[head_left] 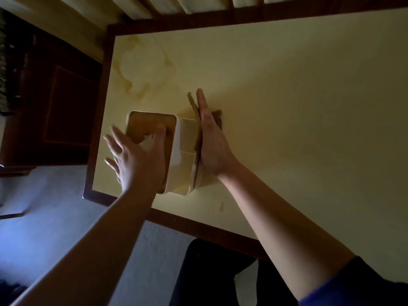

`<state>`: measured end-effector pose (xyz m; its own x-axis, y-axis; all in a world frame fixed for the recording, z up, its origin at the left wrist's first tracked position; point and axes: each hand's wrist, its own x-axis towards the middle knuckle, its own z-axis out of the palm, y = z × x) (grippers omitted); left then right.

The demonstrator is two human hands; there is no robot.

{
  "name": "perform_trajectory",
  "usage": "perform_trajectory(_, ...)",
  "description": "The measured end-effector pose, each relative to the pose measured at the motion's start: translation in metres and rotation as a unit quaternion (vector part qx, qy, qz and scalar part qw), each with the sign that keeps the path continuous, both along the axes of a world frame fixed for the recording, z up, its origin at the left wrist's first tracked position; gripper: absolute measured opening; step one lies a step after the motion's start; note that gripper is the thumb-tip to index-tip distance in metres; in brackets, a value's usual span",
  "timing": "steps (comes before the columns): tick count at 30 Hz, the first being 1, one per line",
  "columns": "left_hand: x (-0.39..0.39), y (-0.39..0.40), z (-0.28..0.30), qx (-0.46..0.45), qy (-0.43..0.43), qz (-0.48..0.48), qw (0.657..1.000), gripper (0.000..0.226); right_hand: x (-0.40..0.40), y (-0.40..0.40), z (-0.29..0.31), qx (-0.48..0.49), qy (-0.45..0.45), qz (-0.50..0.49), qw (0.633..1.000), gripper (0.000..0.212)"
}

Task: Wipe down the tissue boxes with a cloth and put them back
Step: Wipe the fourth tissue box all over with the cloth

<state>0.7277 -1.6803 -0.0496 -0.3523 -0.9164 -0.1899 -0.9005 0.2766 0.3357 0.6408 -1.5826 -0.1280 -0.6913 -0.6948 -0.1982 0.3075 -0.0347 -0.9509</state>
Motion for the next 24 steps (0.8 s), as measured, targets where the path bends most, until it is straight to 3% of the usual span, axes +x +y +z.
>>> perform_trajectory(1,-0.003,0.005,-0.004,0.013,-0.011,0.039,0.999,0.113,0.002,0.001,0.001,0.004,0.0,0.002,1.0,0.063)
perform_trajectory(3,-0.002,0.008,-0.011,-0.027,-0.028,0.014,0.999,0.115,0.007,0.007,0.001,0.007,0.006,0.002,1.0,0.062)
perform_trajectory(8,0.012,0.0,-0.007,-0.084,-0.01,-0.176,0.981,0.104,0.032,0.042,-0.001,-0.002,-0.039,0.022,0.999,0.058)
perform_trajectory(14,0.019,-0.017,-0.002,-0.079,-0.027,-0.416,0.906,0.105,0.075,0.079,0.008,-0.062,-0.146,0.062,0.985,0.059)
perform_trajectory(20,0.019,-0.019,-0.001,-0.076,-0.025,-0.457,0.886,0.108,0.075,0.07,0.006,-0.065,-0.15,0.057,0.985,0.079)
perform_trajectory(24,0.019,-0.02,-0.001,-0.07,-0.023,-0.458,0.886,0.108,0.038,0.032,-0.005,-0.048,-0.125,0.082,0.988,0.074)
